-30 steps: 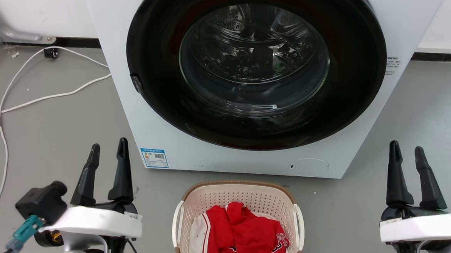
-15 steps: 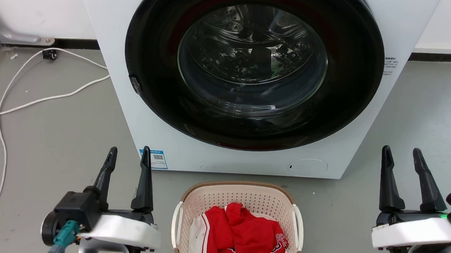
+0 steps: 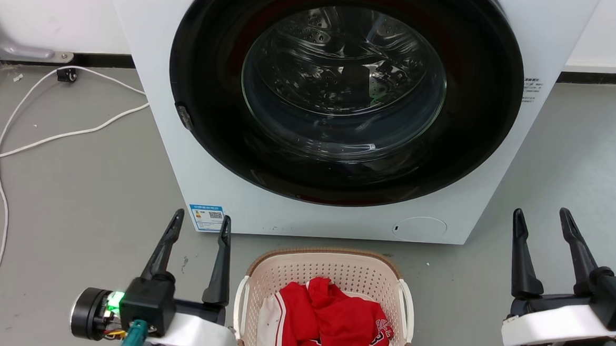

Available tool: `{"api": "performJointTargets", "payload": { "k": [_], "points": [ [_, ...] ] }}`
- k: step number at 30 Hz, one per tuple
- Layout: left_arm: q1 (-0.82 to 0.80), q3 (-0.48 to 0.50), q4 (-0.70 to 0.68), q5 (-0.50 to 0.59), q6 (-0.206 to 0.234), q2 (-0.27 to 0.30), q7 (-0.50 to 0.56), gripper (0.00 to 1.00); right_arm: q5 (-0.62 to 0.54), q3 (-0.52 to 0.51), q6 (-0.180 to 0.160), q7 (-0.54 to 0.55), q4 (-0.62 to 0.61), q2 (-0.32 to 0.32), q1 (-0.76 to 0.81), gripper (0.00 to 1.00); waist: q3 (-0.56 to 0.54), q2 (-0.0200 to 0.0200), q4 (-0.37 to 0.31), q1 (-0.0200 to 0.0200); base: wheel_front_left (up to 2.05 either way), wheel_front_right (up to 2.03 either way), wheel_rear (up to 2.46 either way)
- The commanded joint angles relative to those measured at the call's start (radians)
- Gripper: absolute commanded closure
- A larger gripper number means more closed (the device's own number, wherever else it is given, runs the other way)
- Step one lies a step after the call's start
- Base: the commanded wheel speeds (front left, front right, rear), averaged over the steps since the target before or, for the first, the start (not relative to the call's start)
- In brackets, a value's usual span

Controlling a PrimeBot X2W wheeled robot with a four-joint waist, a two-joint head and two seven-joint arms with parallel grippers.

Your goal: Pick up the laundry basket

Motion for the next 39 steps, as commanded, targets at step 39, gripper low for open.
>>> {"api": "performJointTargets", "payload": {
  "k": [39],
  "points": [
    [0.076,0.178,0.115,0.154,-0.261,-0.170,-0.067,0.00,-0.087,-0.003,0.001,-0.065,0.088,0.002,0.005,0.00,0.005,0.0000,-0.003,0.0000,0.00,0.00,0.00]
  ]
}}
